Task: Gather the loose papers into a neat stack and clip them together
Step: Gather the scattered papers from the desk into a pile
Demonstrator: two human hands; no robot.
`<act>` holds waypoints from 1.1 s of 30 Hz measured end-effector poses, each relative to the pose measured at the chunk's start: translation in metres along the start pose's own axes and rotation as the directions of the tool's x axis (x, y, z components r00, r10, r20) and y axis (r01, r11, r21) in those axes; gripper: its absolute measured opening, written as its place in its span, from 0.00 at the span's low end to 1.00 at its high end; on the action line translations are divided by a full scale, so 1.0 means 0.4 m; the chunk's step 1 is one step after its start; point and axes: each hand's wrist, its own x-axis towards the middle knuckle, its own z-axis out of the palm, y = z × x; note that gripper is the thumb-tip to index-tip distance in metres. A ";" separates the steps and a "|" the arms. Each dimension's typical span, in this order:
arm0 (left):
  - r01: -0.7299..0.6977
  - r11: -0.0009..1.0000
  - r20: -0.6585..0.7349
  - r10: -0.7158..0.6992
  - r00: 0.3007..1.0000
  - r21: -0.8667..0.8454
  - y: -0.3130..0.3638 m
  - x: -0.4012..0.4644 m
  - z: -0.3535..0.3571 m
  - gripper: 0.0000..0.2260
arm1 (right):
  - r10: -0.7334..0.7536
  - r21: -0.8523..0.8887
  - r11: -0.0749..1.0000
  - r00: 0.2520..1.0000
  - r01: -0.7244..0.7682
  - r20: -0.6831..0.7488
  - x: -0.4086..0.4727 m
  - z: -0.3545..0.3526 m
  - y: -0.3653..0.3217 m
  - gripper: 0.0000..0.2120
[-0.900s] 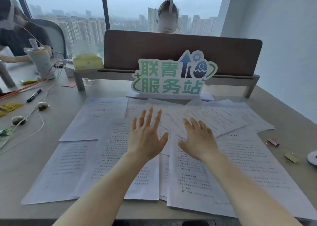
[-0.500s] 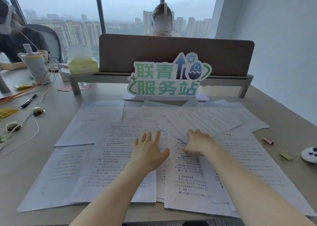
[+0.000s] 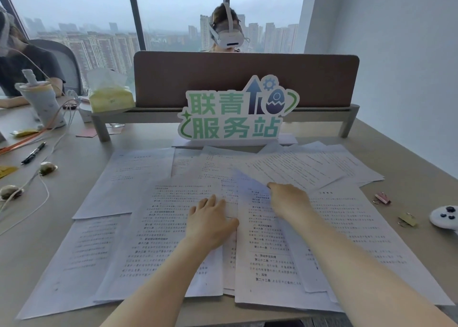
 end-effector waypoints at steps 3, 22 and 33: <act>-0.013 0.999 -0.003 0.013 1.000 -0.038 0.020 -0.013 -0.015 0.25 | 0.031 0.111 0.994 0.991 -0.016 -0.130 -0.031 -0.022 0.048 0.19; 0.333 0.536 0.253 -0.220 0.942 -0.776 0.169 -0.038 -0.021 0.30 | 0.005 0.338 0.941 0.999 -0.019 0.042 -0.293 0.055 0.298 0.25; 0.520 0.327 0.498 -0.155 0.853 -0.789 0.165 -0.013 -0.001 0.18 | -0.093 0.225 0.972 0.990 0.067 0.109 -0.346 0.068 0.247 0.27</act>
